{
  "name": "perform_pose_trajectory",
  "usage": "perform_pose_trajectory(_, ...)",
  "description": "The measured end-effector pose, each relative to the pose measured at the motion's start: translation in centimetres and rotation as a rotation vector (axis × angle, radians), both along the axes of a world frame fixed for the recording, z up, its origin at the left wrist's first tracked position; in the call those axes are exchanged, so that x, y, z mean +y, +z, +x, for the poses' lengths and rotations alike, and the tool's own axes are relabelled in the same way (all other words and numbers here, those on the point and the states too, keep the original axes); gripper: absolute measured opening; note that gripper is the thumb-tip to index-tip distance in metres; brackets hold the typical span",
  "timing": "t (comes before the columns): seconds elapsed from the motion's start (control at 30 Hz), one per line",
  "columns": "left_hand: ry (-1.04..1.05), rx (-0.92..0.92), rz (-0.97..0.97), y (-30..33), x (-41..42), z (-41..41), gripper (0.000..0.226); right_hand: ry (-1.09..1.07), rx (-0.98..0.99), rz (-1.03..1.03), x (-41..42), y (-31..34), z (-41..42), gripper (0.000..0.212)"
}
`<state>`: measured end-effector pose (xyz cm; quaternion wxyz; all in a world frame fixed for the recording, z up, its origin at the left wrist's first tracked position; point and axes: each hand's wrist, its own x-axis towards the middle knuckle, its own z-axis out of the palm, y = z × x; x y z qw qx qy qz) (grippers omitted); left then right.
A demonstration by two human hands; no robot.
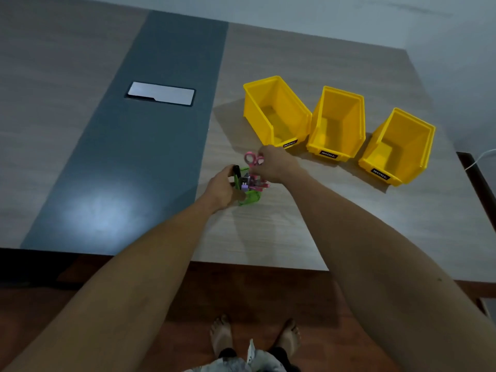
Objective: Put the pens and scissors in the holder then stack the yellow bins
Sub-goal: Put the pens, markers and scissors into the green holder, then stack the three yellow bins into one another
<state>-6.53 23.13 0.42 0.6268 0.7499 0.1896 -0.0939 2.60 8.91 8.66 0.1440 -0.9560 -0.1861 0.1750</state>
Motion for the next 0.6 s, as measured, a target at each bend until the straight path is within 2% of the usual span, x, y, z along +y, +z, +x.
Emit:
perform_pose_trajectory(0.07,-0.043,0.020,0.020,-0.1,0.4,0.5,0.085,-0.155,0.083,0.152,-1.8,-0.8,0.1,0.058)
perform_pose_trajectory(0.13,-0.071,0.030,0.045,-0.1,0.7,0.9,0.085,-0.368,0.172,0.393,-3.3,-1.4,-0.5,0.071)
perform_pose_trajectory(0.2,-0.097,0.035,0.050,0.4,0.7,1.1,0.083,-0.569,0.322,0.575,-4.3,-2.3,-1.5,0.066)
perform_pose_trajectory(0.27,-0.114,0.022,0.031,0.7,0.6,1.5,0.077,-0.687,0.527,0.655,-5.1,-3.6,-2.7,0.054)
perform_pose_trajectory(0.37,-0.125,-0.004,-0.019,0.7,0.5,2.0,0.081,-0.712,0.715,0.705,-5.0,-5.1,-4.5,0.042)
perform_pose_trajectory(0.47,-0.134,-0.011,-0.074,0.5,0.3,2.2,0.084,-0.694,0.740,0.777,-3.8,-5.4,-5.3,0.032)
perform_pose_trajectory(0.6,-0.110,0.012,-0.078,0.2,0.0,2.2,0.090,-0.715,0.734,0.817,-3.3,-5.3,-5.3,0.033)
